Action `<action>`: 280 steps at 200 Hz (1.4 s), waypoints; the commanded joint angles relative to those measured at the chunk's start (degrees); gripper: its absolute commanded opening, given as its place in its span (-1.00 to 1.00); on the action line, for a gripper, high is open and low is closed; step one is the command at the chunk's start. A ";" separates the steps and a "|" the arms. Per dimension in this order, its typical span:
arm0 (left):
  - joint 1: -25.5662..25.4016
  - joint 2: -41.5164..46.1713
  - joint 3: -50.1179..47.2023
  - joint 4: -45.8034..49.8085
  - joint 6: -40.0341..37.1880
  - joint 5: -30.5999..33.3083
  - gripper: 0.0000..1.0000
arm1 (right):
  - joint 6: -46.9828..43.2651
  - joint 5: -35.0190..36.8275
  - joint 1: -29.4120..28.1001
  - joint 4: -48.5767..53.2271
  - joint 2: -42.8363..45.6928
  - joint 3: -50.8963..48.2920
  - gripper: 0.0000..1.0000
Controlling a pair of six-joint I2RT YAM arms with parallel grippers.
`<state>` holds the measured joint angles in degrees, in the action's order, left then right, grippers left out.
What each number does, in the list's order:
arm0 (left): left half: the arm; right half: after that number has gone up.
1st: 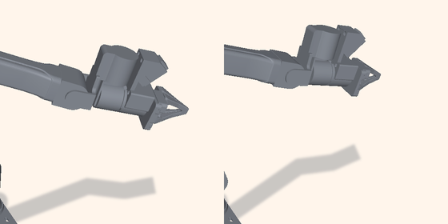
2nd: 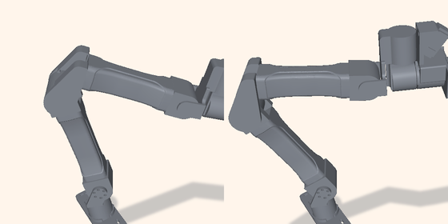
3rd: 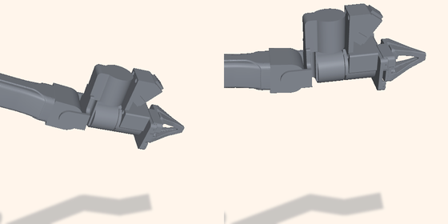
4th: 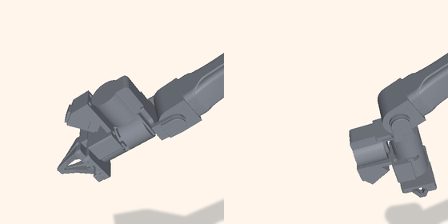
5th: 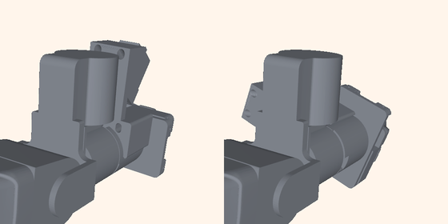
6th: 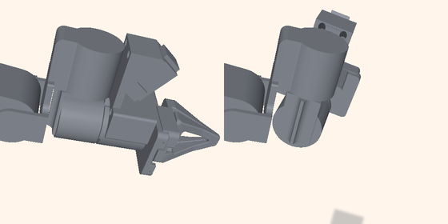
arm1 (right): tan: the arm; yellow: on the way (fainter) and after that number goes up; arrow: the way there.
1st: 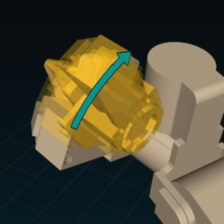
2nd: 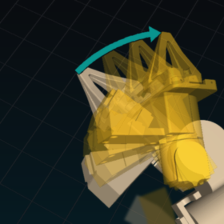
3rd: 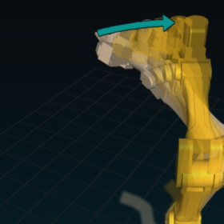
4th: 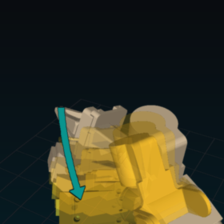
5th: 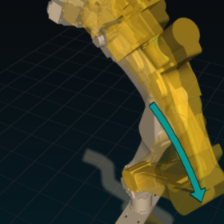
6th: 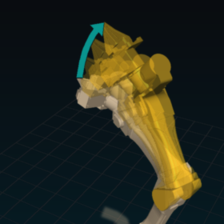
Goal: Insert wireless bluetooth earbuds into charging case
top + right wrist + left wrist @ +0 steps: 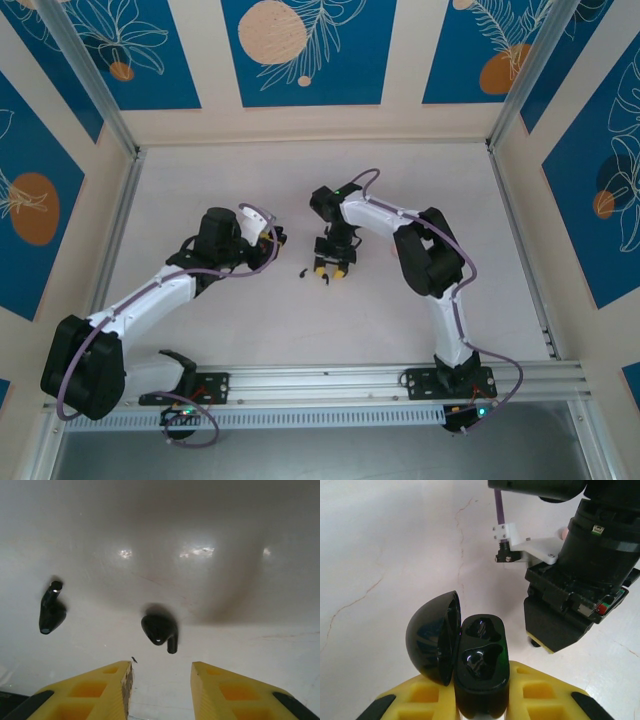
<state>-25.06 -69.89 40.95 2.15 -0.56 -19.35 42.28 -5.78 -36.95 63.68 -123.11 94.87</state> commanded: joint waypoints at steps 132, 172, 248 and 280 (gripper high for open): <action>0.36 0.22 1.39 1.32 -0.76 0.01 -0.58 | -4.66 3.88 -1.99 3.09 -6.34 4.82 -0.42; 0.36 -0.10 1.41 1.21 -0.59 -0.43 -0.58 | -5.23 5.20 -1.99 2.26 -6.97 5.50 -0.46; 0.23 -1.57 -0.27 -0.83 0.04 -2.77 -0.59 | -6.07 8.48 -1.68 -2.79 -2.00 0.58 -0.61; -0.59 -2.60 -2.17 -4.26 0.38 -5.83 -0.59 | -6.28 10.06 -1.11 -8.50 3.39 -5.17 -0.63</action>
<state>-25.15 -71.75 40.12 1.21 -0.36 -21.30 36.75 0.71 -38.61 61.17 -124.31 93.56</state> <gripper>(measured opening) 0.209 0.187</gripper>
